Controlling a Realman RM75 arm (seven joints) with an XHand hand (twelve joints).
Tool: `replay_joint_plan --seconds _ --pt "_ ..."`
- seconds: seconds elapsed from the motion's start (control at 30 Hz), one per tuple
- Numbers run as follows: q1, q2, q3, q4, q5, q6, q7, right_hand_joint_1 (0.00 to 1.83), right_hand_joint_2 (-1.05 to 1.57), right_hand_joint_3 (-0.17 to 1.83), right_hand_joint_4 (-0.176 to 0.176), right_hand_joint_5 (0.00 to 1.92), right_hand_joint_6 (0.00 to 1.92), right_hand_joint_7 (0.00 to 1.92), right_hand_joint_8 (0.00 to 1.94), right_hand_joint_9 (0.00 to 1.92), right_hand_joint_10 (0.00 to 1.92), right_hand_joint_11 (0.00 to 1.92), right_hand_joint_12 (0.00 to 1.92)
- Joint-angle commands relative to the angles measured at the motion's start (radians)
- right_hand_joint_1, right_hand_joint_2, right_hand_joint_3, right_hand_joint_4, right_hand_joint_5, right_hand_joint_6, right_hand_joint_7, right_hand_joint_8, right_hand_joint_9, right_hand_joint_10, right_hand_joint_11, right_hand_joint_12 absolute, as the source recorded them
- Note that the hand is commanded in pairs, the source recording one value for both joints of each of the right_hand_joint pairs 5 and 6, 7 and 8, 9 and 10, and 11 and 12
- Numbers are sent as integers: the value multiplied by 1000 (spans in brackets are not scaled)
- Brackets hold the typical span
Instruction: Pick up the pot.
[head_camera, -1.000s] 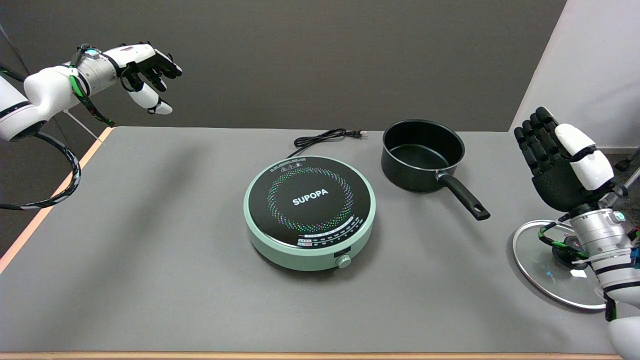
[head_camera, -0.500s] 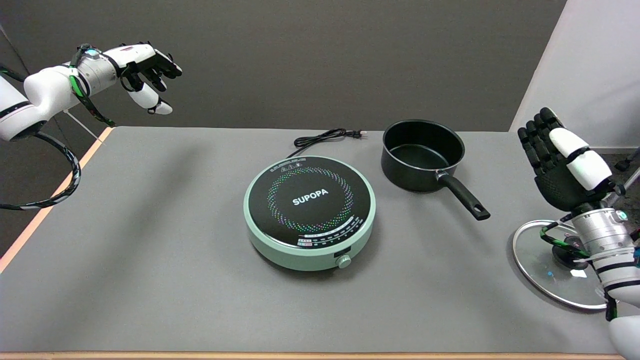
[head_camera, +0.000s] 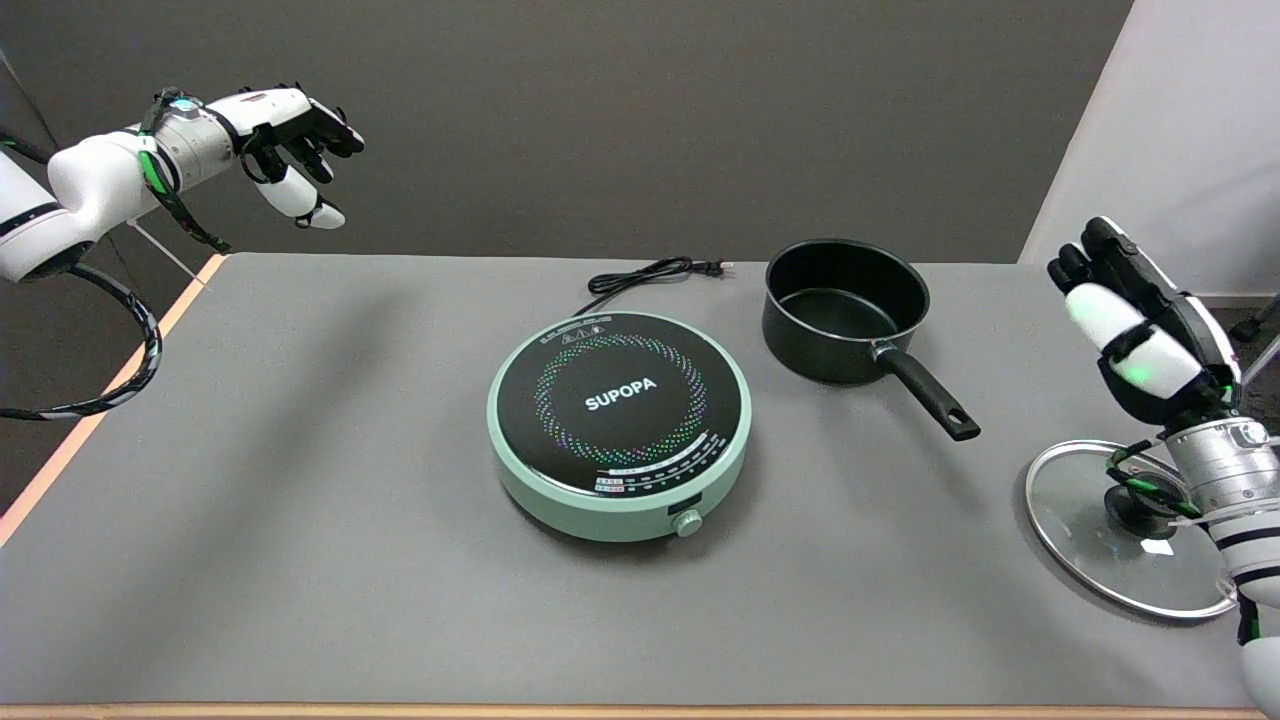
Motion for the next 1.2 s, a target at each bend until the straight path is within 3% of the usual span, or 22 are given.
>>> replay_joint_plan --seconds 0.03,0.23,0.43,0.67,0.87,1.2 --pt "-67 -31 -29 316 254 255 -1161 1144 302 879 -176 219 219 219 219 219 219 219 219" --pt "-55 -27 -83 450 307 252 -1489 1162 176 911 -176 204 204 204 204 204 204 204 204" --pt "60 -50 -184 544 360 211 -1749 1166 82 895 -176 195 195 195 195 195 195 195 195" --pt "304 -216 -308 579 460 94 -2100 1152 32 884 -176 181 181 181 181 181 181 181 181" --pt "378 -385 -319 573 450 24 -2257 1138 0 866 -176 149 149 149 149 149 149 149 149" --pt "395 -472 -407 585 460 32 -2399 1091 62 812 -176 118 118 118 118 118 118 118 118"
